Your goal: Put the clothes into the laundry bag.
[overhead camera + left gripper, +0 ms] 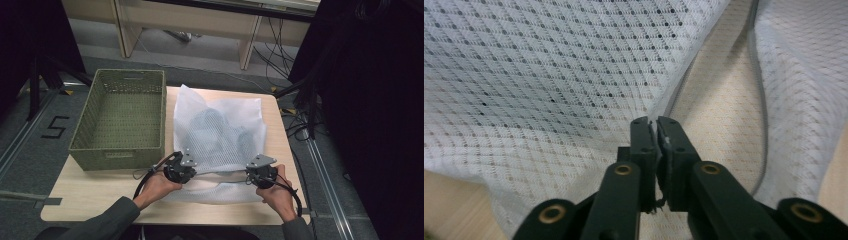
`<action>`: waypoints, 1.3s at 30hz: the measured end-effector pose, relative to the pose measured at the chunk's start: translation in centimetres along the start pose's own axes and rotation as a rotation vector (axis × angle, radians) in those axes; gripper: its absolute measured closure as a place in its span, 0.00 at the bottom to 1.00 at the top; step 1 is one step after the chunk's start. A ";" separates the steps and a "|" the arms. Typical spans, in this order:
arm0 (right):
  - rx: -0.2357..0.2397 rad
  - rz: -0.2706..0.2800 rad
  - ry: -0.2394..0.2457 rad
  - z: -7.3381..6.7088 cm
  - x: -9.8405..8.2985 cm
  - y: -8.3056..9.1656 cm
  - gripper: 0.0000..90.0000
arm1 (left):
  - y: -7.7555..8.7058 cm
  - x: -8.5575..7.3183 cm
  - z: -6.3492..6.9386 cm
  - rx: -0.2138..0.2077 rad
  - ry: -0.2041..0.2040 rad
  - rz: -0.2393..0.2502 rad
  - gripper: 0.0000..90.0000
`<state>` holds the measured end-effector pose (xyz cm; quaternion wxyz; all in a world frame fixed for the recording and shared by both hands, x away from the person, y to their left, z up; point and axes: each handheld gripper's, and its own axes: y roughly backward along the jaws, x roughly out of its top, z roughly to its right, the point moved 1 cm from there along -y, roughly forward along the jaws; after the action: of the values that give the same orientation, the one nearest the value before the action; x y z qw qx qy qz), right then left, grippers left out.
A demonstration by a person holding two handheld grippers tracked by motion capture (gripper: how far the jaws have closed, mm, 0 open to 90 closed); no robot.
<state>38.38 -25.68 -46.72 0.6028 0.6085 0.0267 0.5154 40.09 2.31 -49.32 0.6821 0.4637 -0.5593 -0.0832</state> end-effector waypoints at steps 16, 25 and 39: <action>0.076 -0.131 0.009 -1.0 -1.2 -2.0 0.96 | 1.6 -0.2 -0.3 -0.056 0.055 0.047 0.84; 0.072 -0.013 -0.107 0.4 -1.0 -0.1 0.59 | 4.0 -0.4 -0.4 -0.102 0.147 0.101 0.53; 0.098 0.061 -0.131 -0.5 -0.3 1.0 0.47 | 6.6 -1.9 -0.8 -0.072 0.214 0.120 0.38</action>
<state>37.27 -25.77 -46.27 0.5567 0.6704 -0.0062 0.4905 37.42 7.64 -45.76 0.7578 0.4108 -0.5067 -0.0125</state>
